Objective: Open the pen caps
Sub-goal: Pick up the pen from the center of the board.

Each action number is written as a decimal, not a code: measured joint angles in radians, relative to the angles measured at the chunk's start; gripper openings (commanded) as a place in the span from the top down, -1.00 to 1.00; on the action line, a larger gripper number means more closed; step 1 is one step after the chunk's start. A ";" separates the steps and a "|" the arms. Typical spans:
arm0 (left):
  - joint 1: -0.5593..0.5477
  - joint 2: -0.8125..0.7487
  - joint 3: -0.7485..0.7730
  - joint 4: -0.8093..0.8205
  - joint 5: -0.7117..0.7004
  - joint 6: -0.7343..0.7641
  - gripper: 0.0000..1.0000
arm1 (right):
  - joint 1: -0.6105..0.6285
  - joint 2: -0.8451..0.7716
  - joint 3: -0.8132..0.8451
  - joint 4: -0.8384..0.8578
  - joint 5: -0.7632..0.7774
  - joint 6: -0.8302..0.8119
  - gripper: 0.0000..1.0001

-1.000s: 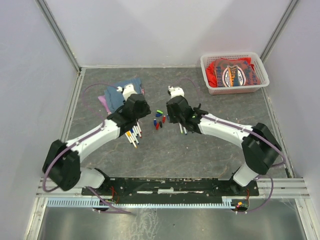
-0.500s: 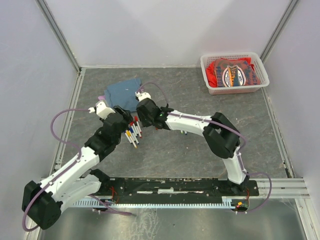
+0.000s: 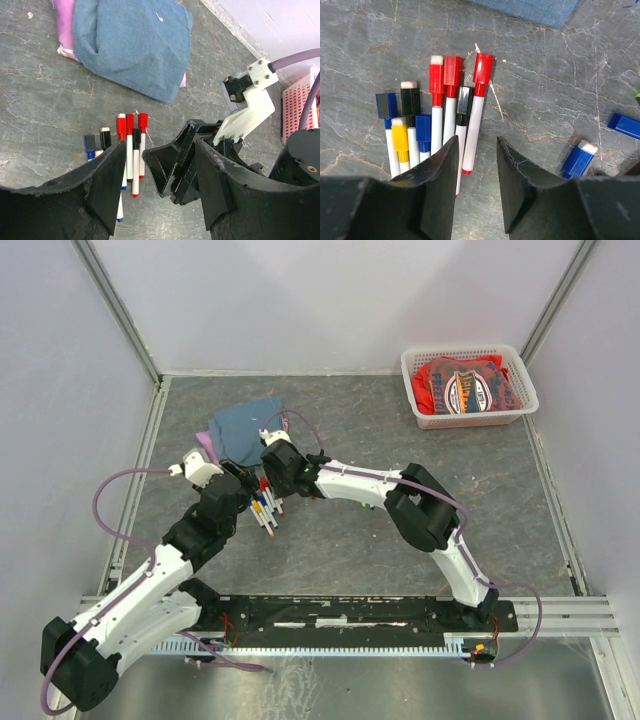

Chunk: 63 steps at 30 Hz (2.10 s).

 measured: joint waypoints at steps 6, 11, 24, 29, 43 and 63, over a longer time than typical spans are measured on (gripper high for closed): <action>0.000 -0.010 -0.002 -0.003 -0.006 0.000 -0.28 | 0.001 0.022 0.012 -0.024 0.002 0.000 0.14; 0.000 -0.018 -0.003 -0.003 -0.008 0.000 -0.29 | 0.002 0.035 0.026 -0.033 0.003 0.000 0.14; 0.003 -0.032 -0.005 -0.007 -0.021 0.000 -0.29 | 0.002 0.067 0.045 -0.045 0.014 0.001 0.15; 0.003 -0.033 -0.005 -0.010 -0.021 0.000 -0.29 | 0.008 0.077 0.058 -0.048 0.035 0.003 0.17; 0.003 -0.032 -0.009 -0.026 -0.021 0.000 -0.30 | 0.016 0.079 0.058 -0.069 0.099 0.010 0.51; 0.004 -0.019 -0.012 -0.034 -0.009 0.000 -0.41 | 0.016 0.001 -0.077 -0.011 0.114 0.045 0.98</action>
